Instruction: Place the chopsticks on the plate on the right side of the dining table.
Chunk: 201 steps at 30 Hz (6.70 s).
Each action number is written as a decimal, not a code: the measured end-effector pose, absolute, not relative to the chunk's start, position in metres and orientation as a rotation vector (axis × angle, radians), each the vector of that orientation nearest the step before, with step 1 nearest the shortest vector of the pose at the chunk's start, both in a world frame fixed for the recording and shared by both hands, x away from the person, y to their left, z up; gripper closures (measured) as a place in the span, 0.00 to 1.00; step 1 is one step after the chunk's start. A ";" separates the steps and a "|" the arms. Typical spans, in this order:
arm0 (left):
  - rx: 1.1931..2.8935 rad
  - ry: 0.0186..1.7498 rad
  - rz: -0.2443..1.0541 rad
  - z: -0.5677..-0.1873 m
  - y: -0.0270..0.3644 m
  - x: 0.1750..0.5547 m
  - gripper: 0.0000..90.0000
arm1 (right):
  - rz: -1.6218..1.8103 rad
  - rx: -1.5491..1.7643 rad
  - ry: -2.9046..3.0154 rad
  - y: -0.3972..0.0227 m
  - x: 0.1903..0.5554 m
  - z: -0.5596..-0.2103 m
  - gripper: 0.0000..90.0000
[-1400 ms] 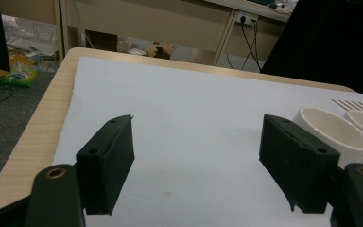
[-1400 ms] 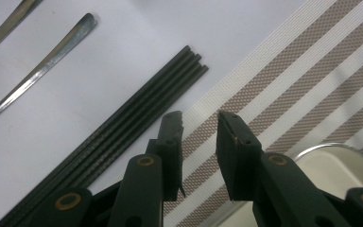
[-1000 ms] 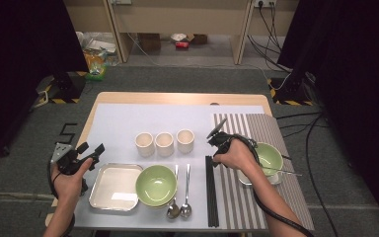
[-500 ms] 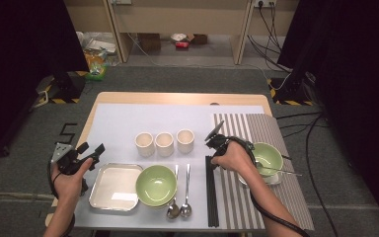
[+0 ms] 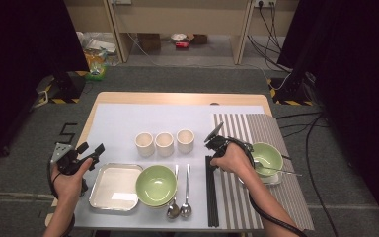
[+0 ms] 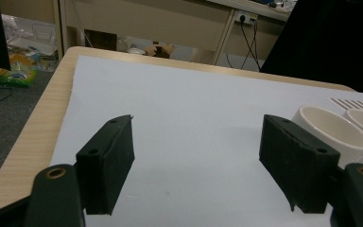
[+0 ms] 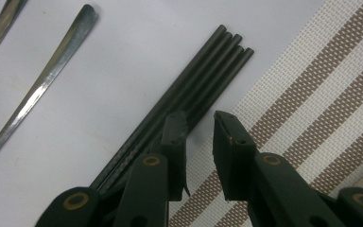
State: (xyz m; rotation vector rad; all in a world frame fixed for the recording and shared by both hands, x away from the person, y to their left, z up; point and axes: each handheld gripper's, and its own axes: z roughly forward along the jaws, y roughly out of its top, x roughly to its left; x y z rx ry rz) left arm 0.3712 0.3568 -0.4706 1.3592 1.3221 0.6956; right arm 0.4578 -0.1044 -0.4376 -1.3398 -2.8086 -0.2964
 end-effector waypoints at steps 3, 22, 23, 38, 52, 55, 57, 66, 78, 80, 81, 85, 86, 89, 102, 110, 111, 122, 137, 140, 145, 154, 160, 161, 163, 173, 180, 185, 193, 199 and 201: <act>1.359 1.322 0.696 -0.470 0.357 0.371 0.29 | -0.303 -1.345 -2.802 -0.104 0.458 -0.439 0.84; 1.357 1.323 0.699 -0.471 0.357 0.371 0.29 | -0.286 -1.396 -2.798 -0.098 0.456 -0.438 0.83; 1.356 1.324 0.698 -0.471 0.357 0.371 0.29 | -0.285 -1.412 -2.790 -0.098 0.455 -0.439 0.83; 1.357 1.323 0.698 -0.470 0.357 0.371 0.29 | -0.191 -1.404 -2.823 -0.098 0.454 -0.441 0.85; 1.359 1.322 0.698 -0.470 0.357 0.371 0.29 | -0.121 -1.487 -2.788 -0.101 0.456 -0.443 0.88; 1.359 1.322 0.699 -0.470 0.357 0.371 0.29 | -0.137 -1.508 -2.761 -0.104 0.456 -0.443 0.91; 1.358 1.322 0.699 -0.470 0.357 0.371 0.29 | -0.141 -1.553 -2.727 -0.105 0.456 -0.443 0.92; 1.361 1.321 0.697 -0.470 0.357 0.371 0.29 | -0.137 -1.649 -2.662 -0.113 0.460 -0.443 0.96; 1.362 1.320 0.697 -0.471 0.357 0.371 0.29 | -0.197 -1.803 -2.586 -0.119 0.476 -0.443 0.96; 1.362 1.319 0.697 -0.471 0.357 0.371 0.29 | -0.213 -1.826 -2.570 -0.120 0.479 -0.442 0.96; 1.363 1.319 0.697 -0.471 0.357 0.371 0.29 | -0.221 -1.831 -2.566 -0.120 0.481 -0.442 0.96; 1.361 1.321 0.698 -0.471 0.357 0.371 0.29 | -0.231 -1.863 -2.551 -0.119 0.487 -0.440 0.96; 1.361 1.321 0.698 -0.471 0.357 0.371 0.29 | -0.232 -1.870 -2.549 -0.118 0.489 -0.440 0.96; 1.361 1.320 0.698 -0.471 0.357 0.371 0.29 | -0.246 -1.883 -2.539 -0.117 0.494 -0.440 0.96; 1.362 1.321 0.698 -0.471 0.357 0.372 0.29 | -0.266 -1.915 -2.532 -0.117 0.506 -0.439 0.96; 1.359 1.321 0.698 -0.471 0.357 0.372 0.29 | -0.304 -1.954 -2.502 -0.116 0.512 -0.439 0.96; 1.360 1.321 0.698 -0.471 0.357 0.372 0.29 | -0.308 -1.951 -2.507 -0.117 0.513 -0.439 0.96; 1.361 1.320 0.698 -0.471 0.357 0.372 0.29 | -0.321 -1.973 -2.509 -0.118 0.518 -0.440 0.96; 1.357 1.319 0.698 -0.471 0.358 0.371 0.29 | -0.333 -1.975 -2.528 -0.118 0.512 -0.439 0.89; 1.357 1.320 0.698 -0.471 0.358 0.372 0.29 | -0.303 -1.942 -2.543 -0.119 0.505 -0.434 0.88; 1.354 1.322 0.701 -0.470 0.359 0.371 0.29 | -0.252 -1.898 -2.543 -0.124 0.490 -0.426 0.87; 1.357 1.319 0.700 -0.470 0.358 0.371 0.29 | -0.179 -1.823 -2.515 -0.131 0.460 -0.423 0.87; 1.359 1.317 0.701 -0.470 0.357 0.371 0.29 | -0.134 -1.808 -2.529 -0.134 0.443 -0.421 0.87; 1.358 1.318 0.701 -0.470 0.357 0.371 0.29 | -0.129 -1.803 -2.525 -0.134 0.441 -0.421 0.87; 1.358 1.318 0.702 -0.469 0.357 0.371 0.29 | -0.107 -1.801 -2.540 -0.135 0.436 -0.421 0.87; 1.359 1.317 0.700 -0.470 0.357 0.371 0.29 | -0.038 -1.775 -2.536 -0.137 0.423 -0.430 0.88; 1.360 1.315 0.699 -0.470 0.356 0.371 0.29 | -0.022 -1.770 -2.534 -0.136 0.418 -0.436 0.89; 1.358 1.317 0.700 -0.470 0.357 0.371 0.29 | -0.004 -1.771 -2.538 -0.135 0.418 -0.438 0.89; 1.359 1.317 0.700 -0.470 0.357 0.371 0.29 | 0.021 -1.775 -2.533 -0.134 0.416 -0.441 0.90; 1.360 1.316 0.699 -0.470 0.356 0.371 0.29 | 0.032 -1.781 -2.535 -0.133 0.415 -0.443 0.91; 1.360 1.315 0.698 -0.470 0.356 0.371 0.29 | 0.039 -1.790 -2.537 -0.133 0.415 -0.443 0.92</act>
